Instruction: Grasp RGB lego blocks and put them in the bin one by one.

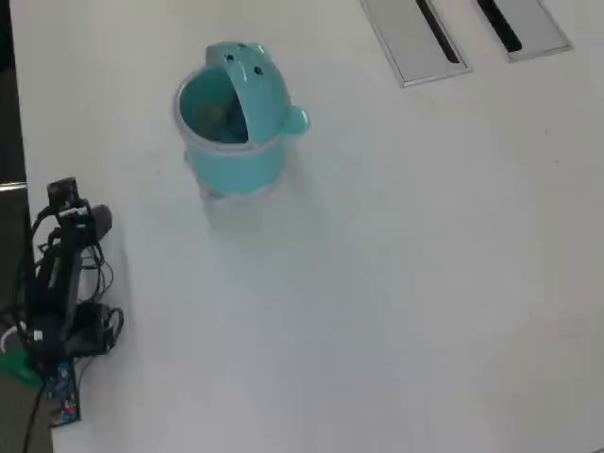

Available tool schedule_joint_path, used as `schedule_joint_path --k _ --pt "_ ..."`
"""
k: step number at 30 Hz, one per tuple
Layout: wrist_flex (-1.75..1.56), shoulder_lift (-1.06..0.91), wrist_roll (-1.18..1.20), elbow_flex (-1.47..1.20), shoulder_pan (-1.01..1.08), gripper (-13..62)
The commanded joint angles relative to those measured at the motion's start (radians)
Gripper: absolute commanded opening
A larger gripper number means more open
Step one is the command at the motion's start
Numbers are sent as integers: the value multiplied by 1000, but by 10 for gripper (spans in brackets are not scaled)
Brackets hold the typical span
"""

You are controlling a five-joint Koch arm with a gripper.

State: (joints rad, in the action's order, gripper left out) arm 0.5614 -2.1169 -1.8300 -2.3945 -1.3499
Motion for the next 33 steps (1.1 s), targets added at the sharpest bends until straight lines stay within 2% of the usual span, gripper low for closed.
schedule_joint_path --k 1,33 --pt "-15 18 -23 57 -5 330" --pt "-324 371 -60 103 -58 323"
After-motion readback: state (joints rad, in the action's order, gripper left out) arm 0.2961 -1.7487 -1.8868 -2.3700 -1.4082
